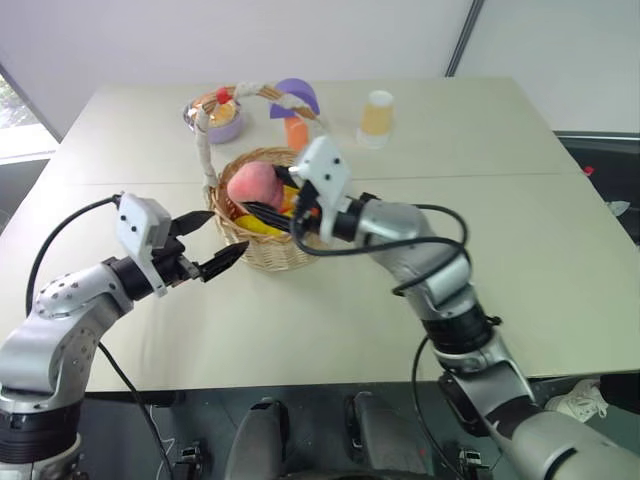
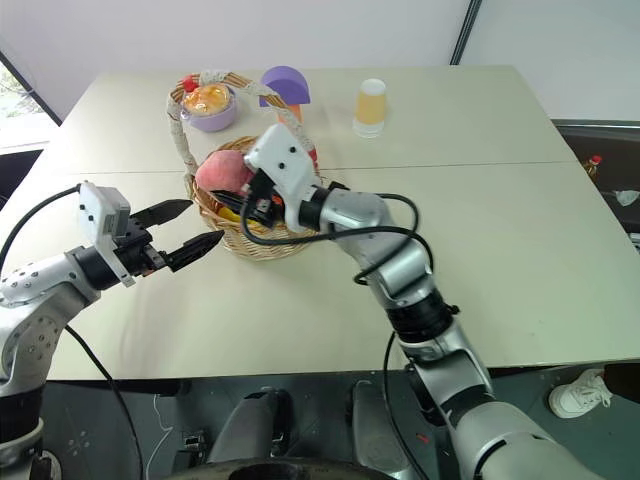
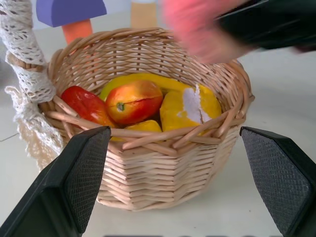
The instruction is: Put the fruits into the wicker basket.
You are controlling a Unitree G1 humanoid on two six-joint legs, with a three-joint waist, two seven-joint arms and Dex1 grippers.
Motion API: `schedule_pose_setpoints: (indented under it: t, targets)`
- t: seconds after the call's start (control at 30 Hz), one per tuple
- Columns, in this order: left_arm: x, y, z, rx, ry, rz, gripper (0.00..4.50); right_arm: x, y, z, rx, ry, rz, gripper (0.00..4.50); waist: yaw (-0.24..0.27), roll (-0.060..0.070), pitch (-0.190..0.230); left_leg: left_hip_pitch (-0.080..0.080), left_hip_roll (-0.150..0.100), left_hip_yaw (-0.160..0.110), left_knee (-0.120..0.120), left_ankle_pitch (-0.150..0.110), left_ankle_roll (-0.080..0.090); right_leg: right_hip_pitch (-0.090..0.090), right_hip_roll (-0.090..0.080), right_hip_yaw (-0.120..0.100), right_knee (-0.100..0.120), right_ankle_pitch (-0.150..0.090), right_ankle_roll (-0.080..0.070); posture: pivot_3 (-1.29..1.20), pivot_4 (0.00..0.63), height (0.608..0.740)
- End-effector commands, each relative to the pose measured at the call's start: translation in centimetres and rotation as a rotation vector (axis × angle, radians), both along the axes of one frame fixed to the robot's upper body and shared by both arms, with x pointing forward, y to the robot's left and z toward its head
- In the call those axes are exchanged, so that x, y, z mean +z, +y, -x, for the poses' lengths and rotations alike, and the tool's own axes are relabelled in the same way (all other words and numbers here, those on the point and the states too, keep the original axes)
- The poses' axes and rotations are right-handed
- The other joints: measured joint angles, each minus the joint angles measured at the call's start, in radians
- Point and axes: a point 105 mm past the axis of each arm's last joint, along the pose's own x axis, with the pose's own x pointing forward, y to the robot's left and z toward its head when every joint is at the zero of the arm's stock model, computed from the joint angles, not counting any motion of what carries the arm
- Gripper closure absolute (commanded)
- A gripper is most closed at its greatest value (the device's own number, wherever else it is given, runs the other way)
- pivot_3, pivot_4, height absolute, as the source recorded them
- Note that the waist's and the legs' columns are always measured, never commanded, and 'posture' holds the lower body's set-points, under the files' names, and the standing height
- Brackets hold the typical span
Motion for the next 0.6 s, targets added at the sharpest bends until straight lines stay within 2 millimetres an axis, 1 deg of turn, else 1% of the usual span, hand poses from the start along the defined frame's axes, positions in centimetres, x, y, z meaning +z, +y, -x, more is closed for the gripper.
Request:
schedule_pose_setpoints:
  t: [0.03, 0.07, 0.1, 0.17, 0.2, 0.23, 0.33, 0.37, 0.43, 0.5, 0.57, 0.6]
  targets:
    - [1.4, -0.8, 0.7, -0.01, -0.065, 0.018, 0.0, 3.0, -0.1, 0.3, 0.004, -0.102, -0.078, 0.72, 0.004, 0.0, 0.0, 0.0, 0.0, 0.0, 0.0, 0.0, 0.0, 0.0, 0.0, 0.0, 0.0, 0.0, 0.0, 0.0, 0.15, 0.74]
    - [1.4, -0.9, 0.7, -0.011, -0.067, 0.022, 0.0, 3.4, -0.2, 0.7, 0.024, -0.123, -0.086, 0.16, 0.004, 0.0, 0.0, 0.0, 0.0, 0.0, 0.0, 0.0, 0.0, 0.0, 0.0, 0.0, 0.0, 0.0, 0.0, 0.0, 0.15, 0.74]
    - [1.4, -0.9, 0.7, -0.011, -0.067, 0.024, 0.0, 3.5, -0.3, 1.3, 0.057, -0.133, -0.081, 0.07, 0.003, 0.0, 0.0, 0.0, 0.0, 0.0, -0.001, 0.0, 0.0, 0.0, 0.0, 0.0, 0.0, 0.0, 0.0, 0.0, 0.15, 0.74]
    - [1.4, -0.9, 0.6, -0.012, -0.067, 0.021, 0.0, 3.7, -1.6, 3.0, 0.146, -0.159, -0.062, 0.07, 0.005, 0.0, 0.0, 0.0, 0.0, 0.0, -0.001, 0.0, 0.0, -0.001, 0.0, 0.0, 0.0, 0.0, 0.0, 0.0, 0.15, 0.74]
    - [1.5, -0.9, 0.4, -0.013, -0.067, 0.02, 0.0, 3.6, -2.7, 3.7, 0.166, -0.166, -0.051, 0.07, 0.006, 0.0, 0.0, 0.0, 0.001, 0.0, -0.001, 0.0, 0.0, 0.0, 0.001, -0.001, 0.0, 0.0, 0.0, 0.0, 0.15, 0.74]
    - [1.5, -0.9, 0.3, -0.014, -0.067, 0.02, 0.0, 3.5, -3.4, 4.1, 0.175, -0.169, -0.042, 0.07, 0.006, 0.0, 0.0, 0.0, 0.001, -0.001, -0.001, 0.0, 0.0, 0.0, 0.001, -0.001, 0.0, 0.0, 0.0, 0.0, 0.15, 0.74]
    - [1.7, -1.2, 0.1, -0.04, -0.07, 0.02, 0.0, 2.6, -7.3, 5.3, 0.183, -0.103, -0.042, 0.07, 0.008, 0.0, 0.0, 0.001, 0.0, -0.001, -0.001, 0.0, 0.0, 0.002, 0.001, -0.002, -0.002, 0.0, 0.0, 0.0, 0.15, 0.74]
    - [1.7, -1.2, 0.1, -0.046, -0.069, 0.02, 0.0, 2.4, -8.0, 5.6, 0.181, -0.082, -0.048, 0.07, 0.007, 0.0, 0.0, 0.001, 0.0, -0.001, -0.001, 0.0, 0.001, 0.003, 0.001, -0.002, -0.002, 0.0, 0.0, 0.0, 0.15, 0.74]
    - [1.6, -1.5, -0.1, -0.06, -0.066, 0.019, 0.0, 1.9, -9.8, 4.3, 0.072, -0.033, -0.072, 0.07, 0.0, 0.0, 0.0, 0.002, 0.0, 0.0, -0.001, 0.0, 0.001, 0.003, 0.001, -0.001, -0.002, 0.0, 0.0, 0.0, 0.15, 0.74]
    - [1.6, -1.8, -0.3, -0.077, -0.065, 0.026, 0.0, 1.1, -11.4, 2.5, -0.057, 0.007, -0.085, 0.07, -0.006, 0.0, 0.0, 0.003, 0.001, 0.001, -0.001, 0.0, 0.001, 0.003, 0.003, 0.0, -0.002, 0.0, 0.0, 0.0, 0.15, 0.74]
    - [1.6, -2.2, -0.4, -0.092, -0.064, 0.031, 0.0, 0.8, -11.8, 0.7, -0.155, 0.02, -0.108, 0.07, -0.01, 0.0, 0.0, 0.004, 0.001, 0.001, -0.001, 0.0, 0.001, 0.003, 0.005, 0.0, 0.0, 0.0, 0.0, 0.0, 0.15, 0.74]
    - [1.6, -2.4, -0.5, -0.1, -0.063, 0.033, 0.0, 0.7, -11.6, -0.2, -0.192, 0.032, -0.141, 0.07, -0.013, 0.0, 0.0, 0.004, 0.002, 0.001, -0.001, 0.0, 0.001, 0.003, 0.006, 0.0, 0.0, 0.0, 0.0, 0.0, 0.15, 0.74]
